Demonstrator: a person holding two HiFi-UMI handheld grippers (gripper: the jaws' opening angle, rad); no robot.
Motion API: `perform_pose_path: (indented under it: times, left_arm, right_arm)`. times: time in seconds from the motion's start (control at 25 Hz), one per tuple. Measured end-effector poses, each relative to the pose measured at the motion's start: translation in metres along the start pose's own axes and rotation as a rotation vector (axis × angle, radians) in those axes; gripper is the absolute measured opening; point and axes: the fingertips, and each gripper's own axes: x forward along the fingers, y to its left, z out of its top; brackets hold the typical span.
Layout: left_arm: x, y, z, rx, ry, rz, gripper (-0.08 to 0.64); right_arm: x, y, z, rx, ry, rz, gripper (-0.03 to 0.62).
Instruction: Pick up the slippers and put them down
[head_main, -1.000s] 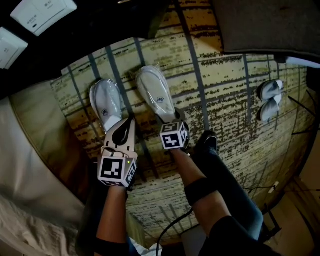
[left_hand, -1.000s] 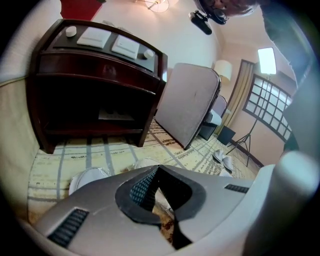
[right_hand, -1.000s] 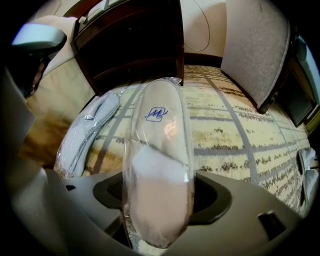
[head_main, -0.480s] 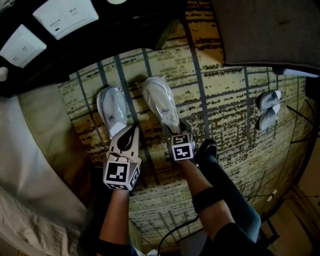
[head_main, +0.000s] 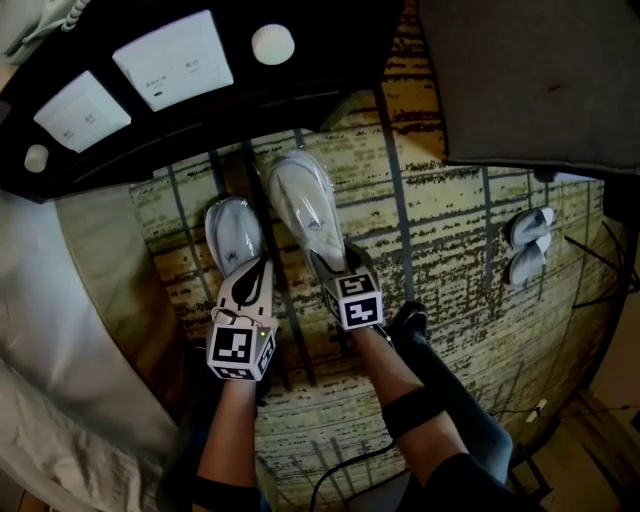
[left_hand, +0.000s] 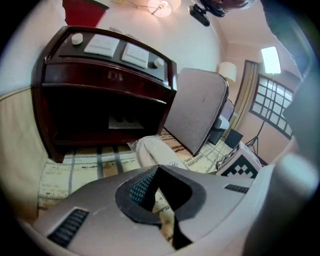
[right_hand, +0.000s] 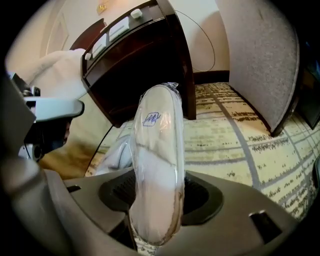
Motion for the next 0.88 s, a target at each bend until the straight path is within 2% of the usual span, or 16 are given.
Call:
perform_pose_path:
  times: [0.28,0.52,0.88]
  left_arm:
    - [0.011,0.028,0.029,0.007,-0.040,0.041,0.002]
    - [0.025,0.056,0.053,0.015,-0.087,0.080,0.002]
    - [0.034,0.088,0.068,0.016,-0.135,0.122,0.002]
  right_arm:
    - [0.018,0.003,0.075,0.014,-0.069,0.036,0.250]
    - [0.041,0.002,0.145,0.023,-0.133,0.035,0.252]
    - [0.070,0.007,0.225,0.072,-0.225,0.046,0.255]
